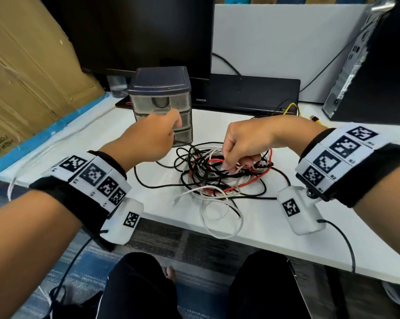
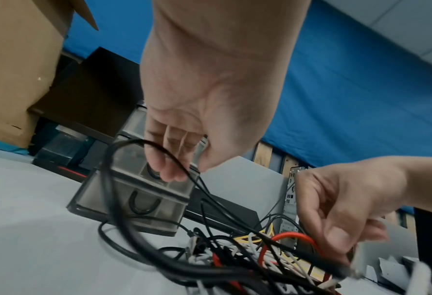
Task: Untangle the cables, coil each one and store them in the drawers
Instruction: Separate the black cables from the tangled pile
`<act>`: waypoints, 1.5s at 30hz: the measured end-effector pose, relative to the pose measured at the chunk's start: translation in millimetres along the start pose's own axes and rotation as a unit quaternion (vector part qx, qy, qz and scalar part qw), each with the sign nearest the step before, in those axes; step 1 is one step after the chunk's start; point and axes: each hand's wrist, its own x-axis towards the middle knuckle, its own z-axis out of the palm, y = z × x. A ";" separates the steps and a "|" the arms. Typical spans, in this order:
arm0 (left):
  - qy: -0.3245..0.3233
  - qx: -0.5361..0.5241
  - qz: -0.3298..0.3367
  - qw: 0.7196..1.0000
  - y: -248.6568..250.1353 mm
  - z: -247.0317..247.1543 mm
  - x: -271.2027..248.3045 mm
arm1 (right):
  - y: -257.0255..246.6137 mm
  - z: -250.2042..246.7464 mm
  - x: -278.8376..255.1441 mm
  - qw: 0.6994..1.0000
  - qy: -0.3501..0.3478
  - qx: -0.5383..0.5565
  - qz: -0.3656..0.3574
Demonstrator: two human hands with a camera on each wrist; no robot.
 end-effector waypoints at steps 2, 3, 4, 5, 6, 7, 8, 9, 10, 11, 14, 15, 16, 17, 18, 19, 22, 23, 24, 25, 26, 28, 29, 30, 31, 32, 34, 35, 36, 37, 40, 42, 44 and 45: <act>-0.008 0.017 0.019 1.000 4.6 1.2 2.3 | -1.4 -0.5 -1.3 1.000 0.001 0.005 -0.002; -0.004 0.019 0.041 0.999 8.5 1.5 3.2 | -1.2 -1.2 -1.3 1.000 0.009 0.026 -0.004; -0.006 0.010 0.075 0.997 13.8 2.5 3.7 | -0.8 -1.9 -1.5 0.999 0.020 0.050 -0.006; -0.018 -0.007 0.115 0.993 21.2 3.8 2.8 | -0.7 -2.3 -1.9 0.997 0.035 0.072 -0.009; -0.042 -0.032 0.152 0.987 30.1 4.9 0.1 | -0.8 -2.1 -1.7 0.995 0.049 0.087 -0.012; -0.076 -0.057 0.190 0.977 38.6 7.2 -3.0 | -0.7 -1.5 -1.6 0.994 0.061 0.094 -0.015; -0.111 -0.071 0.220 0.966 44.8 11.2 -5.6 | 0.3 -0.2 -0.3 0.994 0.069 0.087 -0.015; -0.143 -0.066 0.238 0.958 49.1 15.3 -7.0 | 1.3 1.2 0.5 0.995 0.076 0.061 -0.012; -0.162 -0.050 0.247 0.954 51.3 19.2 -7.1 | 1.8 3.2 1.1 0.996 0.082 0.025 -0.008; -0.176 -0.031 0.248 0.952 50.7 22.6 -6.1 | 1.5 6.1 1.3 0.996 0.084 -0.007 -0.009; -0.222 -0.022 0.227 0.948 44.3 29.5 -3.7 | 2.4 17.6 3.7 0.998 0.058 -0.034 -0.009; -0.225 -0.024 0.225 0.948 42.4 31.7 -2.9 | 2.6 21.7 5.1 0.998 0.052 -0.041 -0.003; -0.223 -0.025 0.224 0.948 41.8 33.2 -2.0 | 2.7 25.4 7.4 0.997 0.050 -0.052 0.003; -0.220 -0.027 0.222 0.950 41.3 34.7 -0.8 | 2.7 28.0 9.6 0.997 0.053 -0.062 0.008; -0.217 -0.030 0.218 0.951 41.5 34.9 0.3 | 2.9 30.0 12.0 0.996 0.059 -0.070 0.012; -0.214 -0.035 0.211 0.953 41.7 35.1 1.6 | 2.4 30.9 13.4 0.995 0.066 -0.079 0.016; -0.208 -0.047 0.184 0.960 42.2 36.5 6.0 | 0.2 35.3 19.2 0.989 0.089 -0.113 0.021; -0.209 -0.050 0.178 0.960 42.8 37.3 7.0 | -1.5 38.3 20.7 0.986 0.098 -0.134 0.018; -0.210 -0.051 0.172 0.961 42.6 38.3 7.4 | -3.3 41.3 22.2 0.982 0.108 -0.156 0.012; -0.212 -0.052 0.168 0.961 42.0 38.9 7.3 | -5.0 43.5 23.1 0.978 0.115 -0.174 0.005; -0.212 -0.056 0.163 0.962 40.9 39.4 7.9 | -5.7 44.6 24.3 0.976 0.117 -0.183 0.001; -0.215 -0.075 0.157 0.961 38.9 39.6 9.3 | -5.0 44.4 24.7 0.978 0.110 -0.177 -0.002; -0.215 -0.082 0.156 0.961 38.4 39.6 9.7 | -3.7 43.2 24.3 0.981 0.103 -0.164 -0.001; -0.213 -0.086 0.154 0.961 37.7 40.6 10.5 | -1.4 42.1 24.1 0.984 0.095 -0.148 0.000; -0.211 -0.090 0.150 0.962 37.2 41.9 10.7 | 0.8 41.1 23.7 0.987 0.088 -0.137 0.000; -0.207 -0.094 0.144 0.963 36.4 43.7 10.9 | 2.3 40.4 22.6 0.988 0.084 -0.131 -0.002; -0.194 -0.115 0.128 0.966 36.5 46.2 11.4 | 4.9 38.0 18.8 0.988 0.093 -0.121 -0.009; -0.189 -0.134 0.118 0.966 36.9 45.9 10.7 | 6.2 36.0 16.7 0.987 0.107 -0.115 -0.016; -0.187 -0.153 0.111 0.964 37.0 45.2 10.4 | 7.3 33.5 14.3 0.985 0.126 -0.112 -0.026; -0.190 -0.165 0.109 0.962 37.6 42.6 9.6 | 8.2 30.9 11.8 0.982 0.147 -0.110 -0.037; -0.208 -0.183 0.092 0.956 39.1 35.9 10.1 | 12.4 22.8 5.7 0.974 0.193 -0.104 -0.055; -0.197 -0.182 0.078 0.960 39.5 33.3 11.7 | 13.8 17.3 1.0 0.972 0.208 -0.089 -0.056; -0.180 -0.159 0.074 0.968 39.5 32.5 13.8 | 12.8 11.3 -3.5 0.970 0.238 0.012 -0.056; -0.175 -0.151 0.073 0.970 39.4 32.2 14.7 | 10.8 8.4 -5.5 0.960 0.259 0.084 -0.061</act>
